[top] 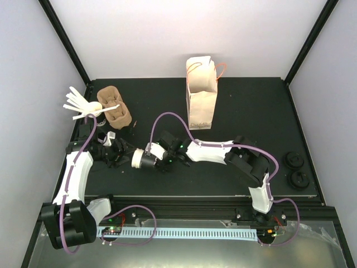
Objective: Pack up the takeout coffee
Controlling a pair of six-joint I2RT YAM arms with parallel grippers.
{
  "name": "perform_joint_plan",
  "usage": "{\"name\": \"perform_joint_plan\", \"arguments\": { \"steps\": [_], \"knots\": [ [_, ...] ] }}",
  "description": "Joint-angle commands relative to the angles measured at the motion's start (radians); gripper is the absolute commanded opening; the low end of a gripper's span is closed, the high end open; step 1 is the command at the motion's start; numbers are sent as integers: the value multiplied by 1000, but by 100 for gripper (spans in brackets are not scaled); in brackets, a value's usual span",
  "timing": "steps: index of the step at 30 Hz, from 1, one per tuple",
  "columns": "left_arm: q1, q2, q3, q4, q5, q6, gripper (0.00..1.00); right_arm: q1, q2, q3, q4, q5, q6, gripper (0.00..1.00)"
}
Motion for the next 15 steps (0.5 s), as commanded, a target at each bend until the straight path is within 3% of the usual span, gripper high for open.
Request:
{"name": "perform_joint_plan", "arguments": {
  "steps": [1, 8, 15],
  "knots": [
    [-5, 2, 36, 26, 9, -4, 66, -8, -66, -24, 23, -16, -31, 66],
    [-6, 31, 79, 48, 78, 30, 65, -15, -210, -135, 53, -12, -113, 65],
    [-68, 55, 86, 171, 237, 90, 60, -31, -310, -226, 54, -59, -144, 64]
  ]
}}
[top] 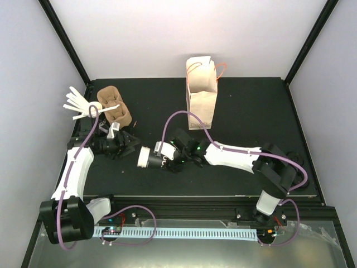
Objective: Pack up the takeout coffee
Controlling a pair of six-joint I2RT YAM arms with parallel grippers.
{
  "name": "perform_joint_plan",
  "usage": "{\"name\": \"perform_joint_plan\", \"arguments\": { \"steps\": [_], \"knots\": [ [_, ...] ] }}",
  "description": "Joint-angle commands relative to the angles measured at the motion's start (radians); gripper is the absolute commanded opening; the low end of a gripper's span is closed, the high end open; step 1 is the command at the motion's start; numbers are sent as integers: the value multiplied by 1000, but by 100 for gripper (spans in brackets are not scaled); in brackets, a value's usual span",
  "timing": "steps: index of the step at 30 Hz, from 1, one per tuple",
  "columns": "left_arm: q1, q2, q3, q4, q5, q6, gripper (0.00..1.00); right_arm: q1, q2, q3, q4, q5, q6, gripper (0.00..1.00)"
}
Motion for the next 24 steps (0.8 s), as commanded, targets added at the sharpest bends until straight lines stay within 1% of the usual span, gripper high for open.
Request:
{"name": "perform_joint_plan", "arguments": {
  "steps": [1, 3, 5, 9, 13, 20, 21, 24],
  "knots": [
    [-36, 15, 28, 94, 149, 71, 59, -12, -61, -52, 20, -49, -46, 64],
    [-55, 7, 20, 120, 187, 86, 58, -16, -74, -62, 20, -58, -53, 64],
    [-72, -14, 9, 132, 198, 96, 52, -22, -85, -69, 25, -74, -57, 64],
    [-80, -38, -55, 157, 205, 80, 45, -40, -94, -76, 30, -106, -63, 64],
    [-82, -43, -93, 186, 204, 44, 45, -47, -101, -75, 28, -112, -69, 64],
    [-83, -26, -107, 159, 201, 47, 46, -59, -105, -73, 26, -119, -75, 64],
    [-84, -22, -112, 163, 208, 45, 44, -61, -105, -71, 27, -122, -74, 64],
    [-91, -12, -126, 170, 222, 36, 32, -63, -105, -70, 28, -127, -75, 64]
  ]
}}
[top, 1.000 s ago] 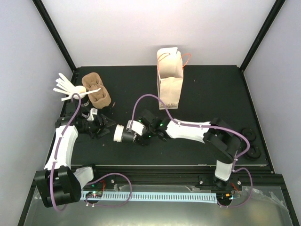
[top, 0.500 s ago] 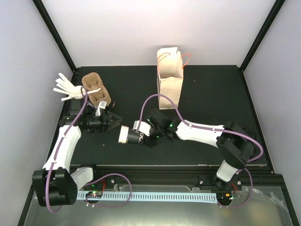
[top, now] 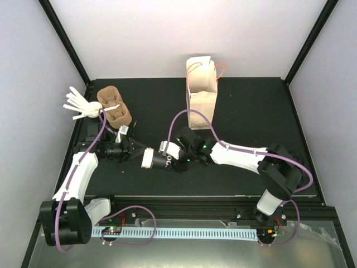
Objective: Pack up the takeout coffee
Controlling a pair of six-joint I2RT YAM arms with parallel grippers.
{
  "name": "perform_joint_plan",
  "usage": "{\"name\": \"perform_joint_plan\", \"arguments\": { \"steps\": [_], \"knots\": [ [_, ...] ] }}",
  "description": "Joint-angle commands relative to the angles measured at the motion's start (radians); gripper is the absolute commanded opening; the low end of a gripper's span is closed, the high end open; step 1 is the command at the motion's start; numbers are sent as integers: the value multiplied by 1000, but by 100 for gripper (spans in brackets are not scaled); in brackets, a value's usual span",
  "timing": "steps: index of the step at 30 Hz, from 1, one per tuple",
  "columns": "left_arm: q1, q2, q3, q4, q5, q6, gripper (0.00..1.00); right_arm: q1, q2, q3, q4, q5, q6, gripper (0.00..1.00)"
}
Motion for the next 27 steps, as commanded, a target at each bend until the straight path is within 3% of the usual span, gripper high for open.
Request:
{"name": "perform_joint_plan", "arguments": {
  "steps": [1, 5, 11, 23, 27],
  "knots": [
    [-17, 22, -20, 19, 42, -4, 29, -9, -35, 2, 29, -28, -10, 64],
    [-27, 52, -20, -27, 29, 32, 11, -10, -34, 3, 32, -35, -8, 64],
    [-27, 52, -7, -35, 16, 30, 2, -11, -35, 1, 30, -39, -7, 64],
    [12, 81, 223, -249, -314, 141, 2, -44, -179, -170, -6, -4, -48, 65],
    [30, 65, 218, -223, -311, 113, 2, -51, -230, -221, -8, 5, -58, 65]
  ]
}}
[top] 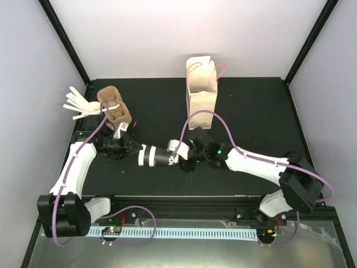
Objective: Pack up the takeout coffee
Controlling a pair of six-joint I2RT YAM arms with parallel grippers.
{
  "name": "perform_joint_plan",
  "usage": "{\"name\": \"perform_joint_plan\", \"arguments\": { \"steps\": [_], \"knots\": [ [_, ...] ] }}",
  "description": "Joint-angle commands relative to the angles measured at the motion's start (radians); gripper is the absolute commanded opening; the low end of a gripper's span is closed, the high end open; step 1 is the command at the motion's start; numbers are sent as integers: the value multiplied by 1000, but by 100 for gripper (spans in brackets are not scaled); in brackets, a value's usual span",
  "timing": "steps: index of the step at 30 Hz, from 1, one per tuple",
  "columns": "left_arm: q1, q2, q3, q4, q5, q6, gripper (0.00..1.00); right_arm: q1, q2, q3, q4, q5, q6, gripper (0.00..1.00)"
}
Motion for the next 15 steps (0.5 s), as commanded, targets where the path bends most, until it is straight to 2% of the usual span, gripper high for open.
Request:
{"name": "perform_joint_plan", "arguments": {
  "steps": [1, 4, 10, 15],
  "knots": [
    [62, -14, 35, 40, -165, -3, 2, -26, -57, -86, -144, 19, -47, 65],
    [65, -10, 49, 13, -206, 2, 2, -30, -72, -94, -154, 29, -55, 65],
    [69, -57, 126, -108, -455, 9, 2, -47, -116, -116, -142, 51, -34, 65],
    [67, -149, 125, -197, -677, -16, 2, -83, -142, -113, -100, 56, 10, 65]
  ]
}}
